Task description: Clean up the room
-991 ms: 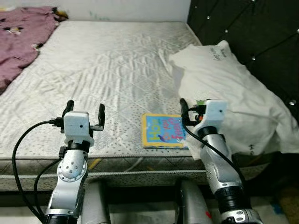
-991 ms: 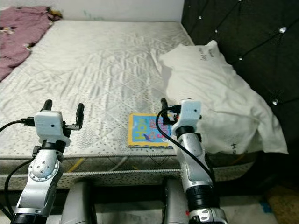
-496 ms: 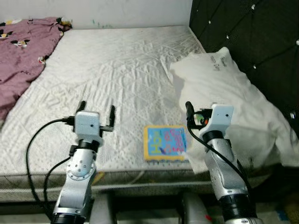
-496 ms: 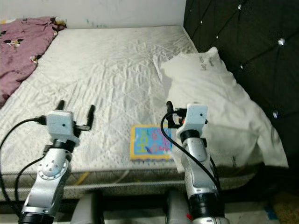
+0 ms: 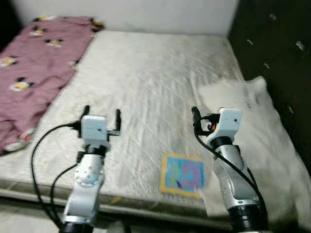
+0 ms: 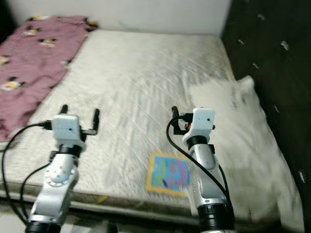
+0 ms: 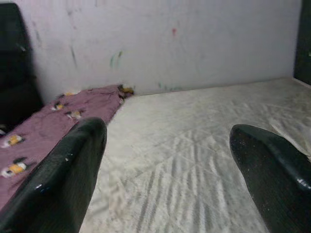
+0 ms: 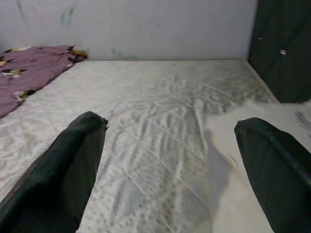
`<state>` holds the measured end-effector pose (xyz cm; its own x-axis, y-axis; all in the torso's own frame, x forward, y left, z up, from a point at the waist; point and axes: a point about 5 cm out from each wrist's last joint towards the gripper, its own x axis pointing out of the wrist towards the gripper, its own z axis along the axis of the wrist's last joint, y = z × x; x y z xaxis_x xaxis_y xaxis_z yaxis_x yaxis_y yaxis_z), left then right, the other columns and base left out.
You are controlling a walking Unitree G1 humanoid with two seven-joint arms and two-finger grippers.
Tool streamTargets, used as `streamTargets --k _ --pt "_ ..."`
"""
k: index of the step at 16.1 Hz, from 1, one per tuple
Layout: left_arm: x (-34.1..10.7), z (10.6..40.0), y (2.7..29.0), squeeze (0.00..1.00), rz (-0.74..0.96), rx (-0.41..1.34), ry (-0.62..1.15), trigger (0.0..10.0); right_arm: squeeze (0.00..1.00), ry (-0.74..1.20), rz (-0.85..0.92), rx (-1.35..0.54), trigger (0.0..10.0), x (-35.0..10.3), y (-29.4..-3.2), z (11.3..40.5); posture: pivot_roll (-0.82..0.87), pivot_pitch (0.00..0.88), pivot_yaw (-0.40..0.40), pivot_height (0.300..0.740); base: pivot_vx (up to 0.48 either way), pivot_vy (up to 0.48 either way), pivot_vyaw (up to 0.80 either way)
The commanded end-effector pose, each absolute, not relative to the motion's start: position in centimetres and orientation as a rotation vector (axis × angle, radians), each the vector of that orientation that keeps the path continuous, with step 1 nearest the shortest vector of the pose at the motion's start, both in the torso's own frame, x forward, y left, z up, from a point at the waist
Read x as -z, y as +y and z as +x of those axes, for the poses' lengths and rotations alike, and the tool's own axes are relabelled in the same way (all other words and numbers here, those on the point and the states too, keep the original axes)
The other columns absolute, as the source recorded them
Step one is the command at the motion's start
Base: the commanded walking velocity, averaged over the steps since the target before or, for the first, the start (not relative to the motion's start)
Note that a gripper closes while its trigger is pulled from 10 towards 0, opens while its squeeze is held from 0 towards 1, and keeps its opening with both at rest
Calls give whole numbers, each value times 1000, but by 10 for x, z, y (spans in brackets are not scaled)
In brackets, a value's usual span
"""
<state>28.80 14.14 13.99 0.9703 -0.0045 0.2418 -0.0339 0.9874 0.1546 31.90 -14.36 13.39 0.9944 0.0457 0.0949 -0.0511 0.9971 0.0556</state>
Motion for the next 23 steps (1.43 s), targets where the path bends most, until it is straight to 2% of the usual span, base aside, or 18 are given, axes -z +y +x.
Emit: streamTargets --k 1,3,7,11,15,16,20,23 --pt "-141 288 136 0 167 -8 -257 10000 0 -90 51 -56 10000 -135 -143 318 -90 29 -14 740 0 0 0" --pt "-146 293 131 0 148 -3 -271 10000 0 -86 46 -54 10000 -134 -144 316 -94 29 -16 740 0 0 0" --pt "-143 293 136 0 161 -31 -265 10000 0 -90 -7 -76 10000 -133 -143 315 -95 30 -21 740 0 0 0" --pt "-134 291 144 0 120 -46 -214 10000 0 -75 11 -70 10000 -129 -141 313 -92 33 -21 740 0 0 0" --pt "-136 294 143 0 110 -38 -216 10000 0 -74 -14 -89 10000 -129 -139 313 -90 36 -24 740 0 0 0" --pt "-137 294 142 0 103 -29 -216 10000 0 -77 -59 -84 10000 -128 -139 313 -91 39 -22 740 0 0 738" --pt "-134 293 141 0 86 -13 -203 10000 0 -69 -25 -79 10000 -127 -139 312 -91 39 -22 740 0 0 364" --pt "-136 295 142 0 81 -18 -208 10000 0 -65 -19 -73 10000 -126 -139 314 -87 30 -23 740 0 375 0"
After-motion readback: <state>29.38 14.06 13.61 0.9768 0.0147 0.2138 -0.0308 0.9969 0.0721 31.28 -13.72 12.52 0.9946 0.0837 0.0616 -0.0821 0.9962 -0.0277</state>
